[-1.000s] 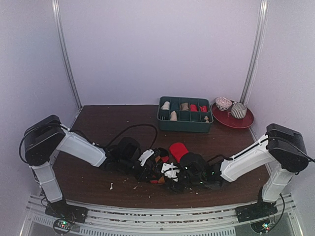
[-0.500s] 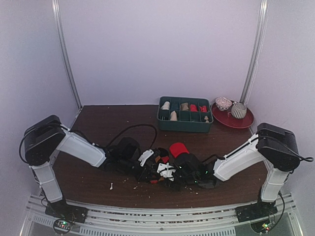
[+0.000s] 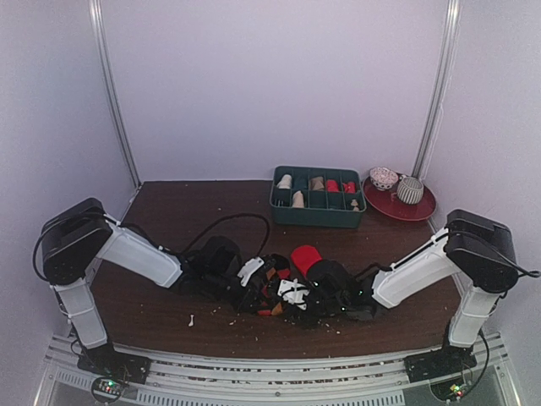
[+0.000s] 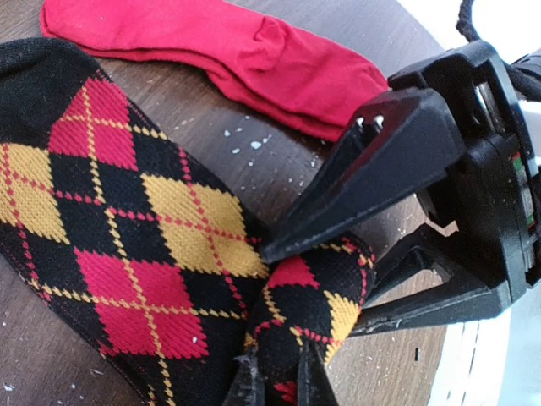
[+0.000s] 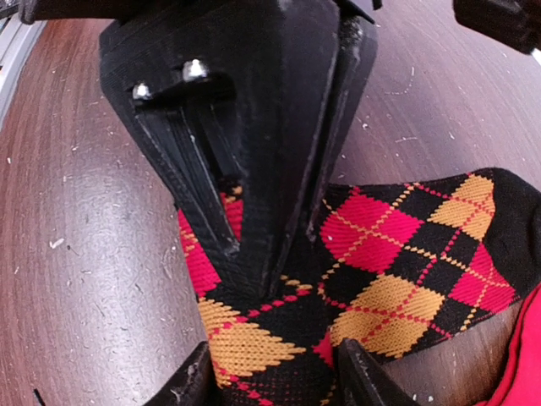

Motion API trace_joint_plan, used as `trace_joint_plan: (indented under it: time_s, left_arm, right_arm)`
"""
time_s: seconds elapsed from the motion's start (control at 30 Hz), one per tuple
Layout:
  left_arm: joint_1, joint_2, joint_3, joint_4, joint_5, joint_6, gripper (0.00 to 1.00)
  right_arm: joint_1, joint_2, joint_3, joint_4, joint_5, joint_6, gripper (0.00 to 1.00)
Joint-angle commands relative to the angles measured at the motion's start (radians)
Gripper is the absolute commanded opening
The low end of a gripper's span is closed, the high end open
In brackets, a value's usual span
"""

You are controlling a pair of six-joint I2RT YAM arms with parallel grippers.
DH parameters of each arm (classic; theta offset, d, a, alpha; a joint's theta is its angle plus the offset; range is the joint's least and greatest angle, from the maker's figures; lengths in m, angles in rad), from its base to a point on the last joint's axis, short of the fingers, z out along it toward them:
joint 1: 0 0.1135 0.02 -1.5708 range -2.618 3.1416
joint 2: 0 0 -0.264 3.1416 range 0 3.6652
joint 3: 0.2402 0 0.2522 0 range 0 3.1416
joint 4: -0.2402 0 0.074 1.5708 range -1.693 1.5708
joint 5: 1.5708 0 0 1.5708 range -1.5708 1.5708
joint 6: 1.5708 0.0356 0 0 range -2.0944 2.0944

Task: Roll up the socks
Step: Roll a pair of socks at the center of the board.

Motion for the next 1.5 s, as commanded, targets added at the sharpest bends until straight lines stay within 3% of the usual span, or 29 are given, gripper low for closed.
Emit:
trace_joint_plan:
  time_s: [0.0, 0.1, 0.2, 0.27, 0.3, 0.47, 0.57, 0.7, 0.9, 1.07, 1.33, 1.47]
  left_arm:
    - [-0.003, 0.074, -0.049, -0.212, -0.036, 0.017, 0.0]
    - [-0.003, 0.076, -0.049, -0.213, -0.034, 0.02, 0.0]
    - [-0.003, 0.077, -0.047, -0.218, -0.033, 0.027, 0.0]
    - [-0.003, 0.063, -0.045, -0.22, -0.05, 0.034, 0.0]
    - [-0.004, 0.019, -0.049, -0.22, -0.103, 0.043, 0.0]
    - [-0.003, -0.123, -0.035, -0.212, -0.224, 0.096, 0.35]
    - [-0.008, -0.223, -0.043, -0.161, -0.269, 0.153, 0.44]
    - [-0.031, -0.331, -0.134, 0.026, -0.293, 0.247, 0.5]
    - [-0.048, -0.297, -0.291, 0.396, -0.256, 0.331, 0.57]
    - [-0.049, -0.157, -0.276, 0.502, -0.202, 0.368, 0.56]
    - [-0.049, -0.084, -0.289, 0.673, -0.169, 0.419, 0.56]
    - [-0.049, -0.037, -0.267, 0.64, -0.138, 0.435, 0.54]
  right_arm:
    - [-0.011, 0.023, 0.032, -0.055, -0.065, -0.023, 0.46]
    - [-0.016, 0.047, 0.04, -0.049, -0.087, -0.007, 0.39]
    - [-0.036, 0.074, 0.063, -0.067, -0.143, 0.042, 0.25]
    - [-0.075, 0.08, 0.066, -0.084, -0.232, 0.116, 0.17]
    - [-0.131, 0.083, 0.044, -0.073, -0.336, 0.239, 0.1]
    - [-0.194, 0.154, 0.037, -0.131, -0.525, 0.468, 0.06]
    - [-0.219, 0.205, 0.05, -0.174, -0.566, 0.598, 0.06]
    - [-0.26, 0.235, 0.016, -0.087, -0.676, 0.767, 0.07]
    - [-0.287, 0.273, 0.056, -0.185, -0.743, 0.764, 0.07]
    - [-0.296, 0.308, 0.119, -0.293, -0.758, 0.707, 0.07]
    - [-0.297, 0.332, 0.164, -0.41, -0.787, 0.627, 0.07]
    - [-0.297, 0.335, 0.18, -0.444, -0.795, 0.601, 0.07]
